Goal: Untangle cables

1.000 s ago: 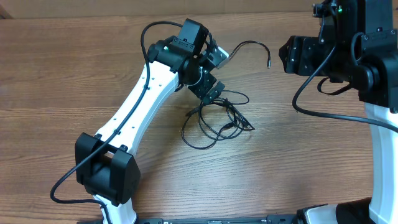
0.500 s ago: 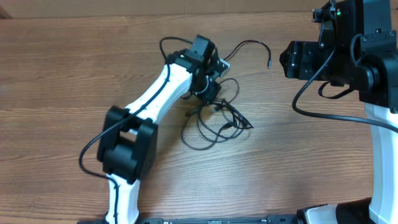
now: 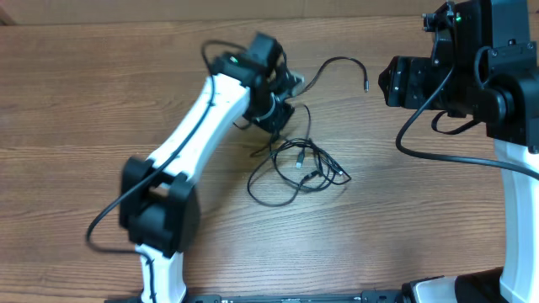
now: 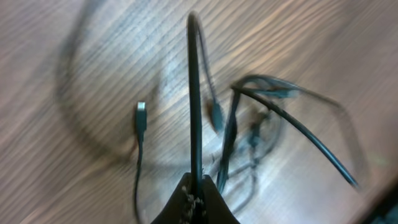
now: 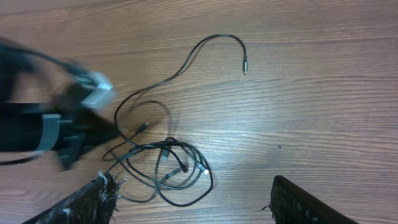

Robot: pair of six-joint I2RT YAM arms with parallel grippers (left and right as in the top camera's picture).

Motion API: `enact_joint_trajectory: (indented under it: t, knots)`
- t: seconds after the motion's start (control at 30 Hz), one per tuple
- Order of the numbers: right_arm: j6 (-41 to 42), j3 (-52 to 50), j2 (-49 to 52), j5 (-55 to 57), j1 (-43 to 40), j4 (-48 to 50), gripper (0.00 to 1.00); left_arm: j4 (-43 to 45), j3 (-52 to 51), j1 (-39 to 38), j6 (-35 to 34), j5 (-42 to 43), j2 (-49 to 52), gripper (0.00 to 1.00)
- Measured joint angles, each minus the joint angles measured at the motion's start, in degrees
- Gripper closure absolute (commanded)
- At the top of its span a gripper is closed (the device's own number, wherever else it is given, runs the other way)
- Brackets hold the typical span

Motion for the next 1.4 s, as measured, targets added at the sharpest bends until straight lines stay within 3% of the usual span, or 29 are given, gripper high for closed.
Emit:
enact_joint_trajectory:
  t: [0.3, 0.47, 0.67, 0.93, 1.17, 1.23, 1.4]
  knots:
    - [-0.1, -1.8, 0.0, -1.8, 0.0, 2.3, 0.21, -14.2, 20.7, 4.4, -7.8, 0.6, -14.2, 0.96]
    - [-3.5, -8.6, -0.1, -9.8, 0.0, 8.0, 0.21, -14.9, 27.3, 8.9, -13.7, 0.6, -22.1, 0.96]
    - [-14.2, -18.4, 0.0, -26.1, 0.0, 14.2, 0.16, -11.5, 28.7, 10.9, -19.4, -1.0, -28.9, 0.96]
    - [-28.6, -25.7, 0.0, -41.9, 5.2, 20.2, 0.15, -2.1, 28.7, 11.2, -27.8, -5.1, -31.4, 0.96]
    - [-31.7, -29.7, 0.0, -43.3, 13.2, 26.9, 0.10, 15.0, 28.7, 11.2, -33.6, -6.2, -33.5, 0.96]
    - [-32.0, -30.3, 0.0, -42.8, 14.9, 28.0, 0.04, 18.1, 28.8, 11.2, -34.3, -8.2, -34.2, 0.95]
    - [-30.7, -30.8, 0.4, -37.9, 18.3, 29.9, 0.04, 27.8, 28.9, 11.2, -33.7, -12.0, -34.0, 0.96]
